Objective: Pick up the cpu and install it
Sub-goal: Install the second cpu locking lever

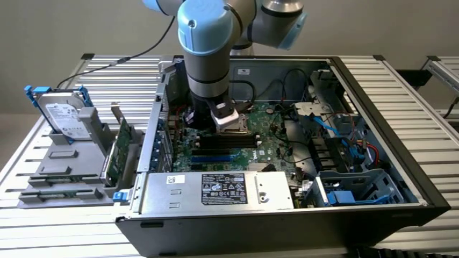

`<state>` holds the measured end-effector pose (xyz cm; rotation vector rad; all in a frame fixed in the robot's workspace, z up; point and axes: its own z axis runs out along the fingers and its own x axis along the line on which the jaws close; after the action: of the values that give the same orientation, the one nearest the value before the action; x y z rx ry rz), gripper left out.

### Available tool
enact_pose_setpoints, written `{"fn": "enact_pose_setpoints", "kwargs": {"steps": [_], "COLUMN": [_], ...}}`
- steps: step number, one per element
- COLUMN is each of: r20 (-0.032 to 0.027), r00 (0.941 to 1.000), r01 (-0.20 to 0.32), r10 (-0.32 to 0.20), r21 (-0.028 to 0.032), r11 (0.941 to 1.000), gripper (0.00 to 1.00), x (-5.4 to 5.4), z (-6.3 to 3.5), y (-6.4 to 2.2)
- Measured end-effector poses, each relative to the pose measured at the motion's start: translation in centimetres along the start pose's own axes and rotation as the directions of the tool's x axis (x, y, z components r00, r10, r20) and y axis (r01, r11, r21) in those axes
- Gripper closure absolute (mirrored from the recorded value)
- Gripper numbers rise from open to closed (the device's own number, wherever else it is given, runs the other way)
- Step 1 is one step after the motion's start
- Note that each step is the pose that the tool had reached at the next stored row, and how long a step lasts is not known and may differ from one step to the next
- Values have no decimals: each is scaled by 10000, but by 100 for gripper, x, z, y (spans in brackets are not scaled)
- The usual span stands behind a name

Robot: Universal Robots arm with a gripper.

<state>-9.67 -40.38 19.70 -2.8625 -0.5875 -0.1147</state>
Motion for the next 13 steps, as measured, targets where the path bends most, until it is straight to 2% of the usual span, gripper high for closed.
{"fn": "enact_pose_setpoints", "kwargs": {"steps": [4, 7, 9, 12, 13], "r20": [13, 50, 94, 188, 196], "r00": [10000, 10000, 10000, 9998, 9998], "r01": [3, 6, 11, 20, 21], "r10": [-3, -6, -9, -12, -13], "r21": [-33, -121, -223, -436, -453], "r11": [10000, 9999, 9998, 9990, 9990], "gripper": [89, 89, 89, 89, 89], "x": [8, 11, 12, 15, 16], "z": [22, 28, 29, 31, 31], "y": [-17, -26, -28, -36, -39]}}
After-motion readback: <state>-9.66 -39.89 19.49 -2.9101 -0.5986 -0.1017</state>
